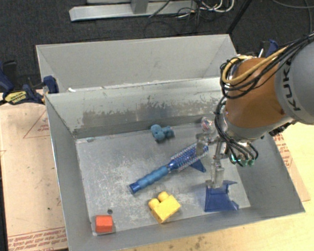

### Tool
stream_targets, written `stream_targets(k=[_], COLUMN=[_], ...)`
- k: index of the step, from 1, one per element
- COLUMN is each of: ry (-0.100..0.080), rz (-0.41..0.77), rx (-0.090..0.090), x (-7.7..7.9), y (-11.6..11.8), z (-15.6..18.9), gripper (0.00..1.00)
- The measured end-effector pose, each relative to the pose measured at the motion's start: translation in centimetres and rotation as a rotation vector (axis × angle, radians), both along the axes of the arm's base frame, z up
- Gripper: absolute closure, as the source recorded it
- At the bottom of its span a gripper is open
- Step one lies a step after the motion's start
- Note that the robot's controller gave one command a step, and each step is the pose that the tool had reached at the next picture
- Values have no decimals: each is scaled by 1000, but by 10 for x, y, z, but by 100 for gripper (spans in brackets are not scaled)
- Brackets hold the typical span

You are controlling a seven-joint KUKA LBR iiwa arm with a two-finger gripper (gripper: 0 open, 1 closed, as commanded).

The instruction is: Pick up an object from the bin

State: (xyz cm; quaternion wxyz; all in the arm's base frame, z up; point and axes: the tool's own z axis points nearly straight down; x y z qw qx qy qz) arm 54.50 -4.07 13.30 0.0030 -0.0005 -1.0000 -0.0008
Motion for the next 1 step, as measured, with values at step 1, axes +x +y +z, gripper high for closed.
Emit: stream_targets(k=[1], ry=[-9], rz=[76], rx=[2], x=[44], y=[46], z=[-66], gripper=[0])
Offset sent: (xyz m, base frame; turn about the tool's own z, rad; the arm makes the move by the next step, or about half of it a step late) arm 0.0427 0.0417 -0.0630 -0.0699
